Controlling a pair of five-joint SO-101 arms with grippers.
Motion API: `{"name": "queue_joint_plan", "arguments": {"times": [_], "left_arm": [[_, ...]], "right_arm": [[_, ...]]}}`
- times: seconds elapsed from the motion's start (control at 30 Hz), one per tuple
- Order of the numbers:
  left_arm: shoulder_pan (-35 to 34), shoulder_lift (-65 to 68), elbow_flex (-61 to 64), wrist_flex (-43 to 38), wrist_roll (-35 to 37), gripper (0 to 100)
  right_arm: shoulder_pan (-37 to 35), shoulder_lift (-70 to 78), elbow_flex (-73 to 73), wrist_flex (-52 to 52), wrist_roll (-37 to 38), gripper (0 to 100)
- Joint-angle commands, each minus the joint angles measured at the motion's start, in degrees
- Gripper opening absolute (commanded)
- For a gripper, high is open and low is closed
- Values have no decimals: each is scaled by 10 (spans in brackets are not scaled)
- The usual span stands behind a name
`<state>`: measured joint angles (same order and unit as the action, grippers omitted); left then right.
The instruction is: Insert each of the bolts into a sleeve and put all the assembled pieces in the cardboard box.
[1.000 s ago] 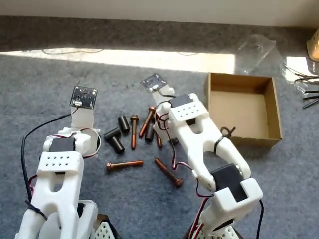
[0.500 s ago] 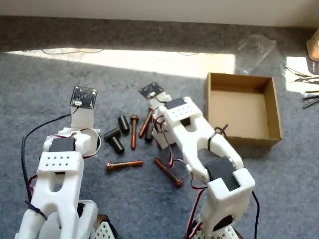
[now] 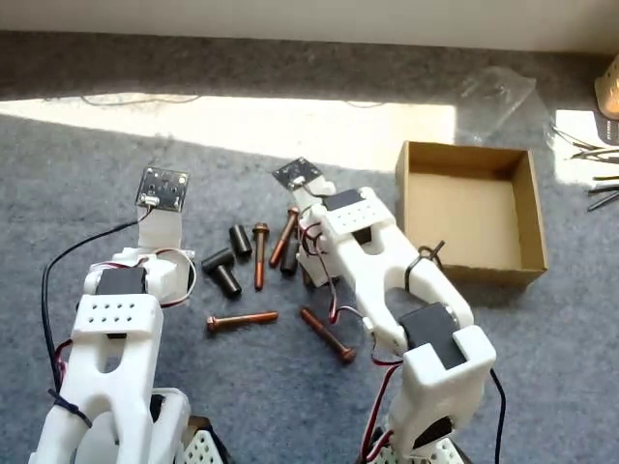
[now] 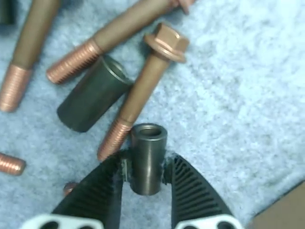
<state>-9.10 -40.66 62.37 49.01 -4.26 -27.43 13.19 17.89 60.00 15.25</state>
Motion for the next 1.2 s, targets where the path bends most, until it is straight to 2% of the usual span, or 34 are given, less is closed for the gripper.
{"name": "queue_joint_plan", "arguments": {"times": [0.0, 0.27, 0.7, 1.03, 1.17], "left_arm": [[-7, -2, -3, -8, 3, 73], [-7, -2, 4, -19, 3, 73], [-7, -2, 12, -19, 3, 73], [-4, -2, 15, -19, 3, 73], [-3, -2, 15, -19, 3, 73]], "right_arm": [[26, -7, -7, 0, -5, 5], [57, -44, -20, 44, -4, 5], [57, -264, -17, 133, -3, 5], [85, -441, 47, 139, -2, 5], [97, -499, 93, 125, 29, 5]]}}
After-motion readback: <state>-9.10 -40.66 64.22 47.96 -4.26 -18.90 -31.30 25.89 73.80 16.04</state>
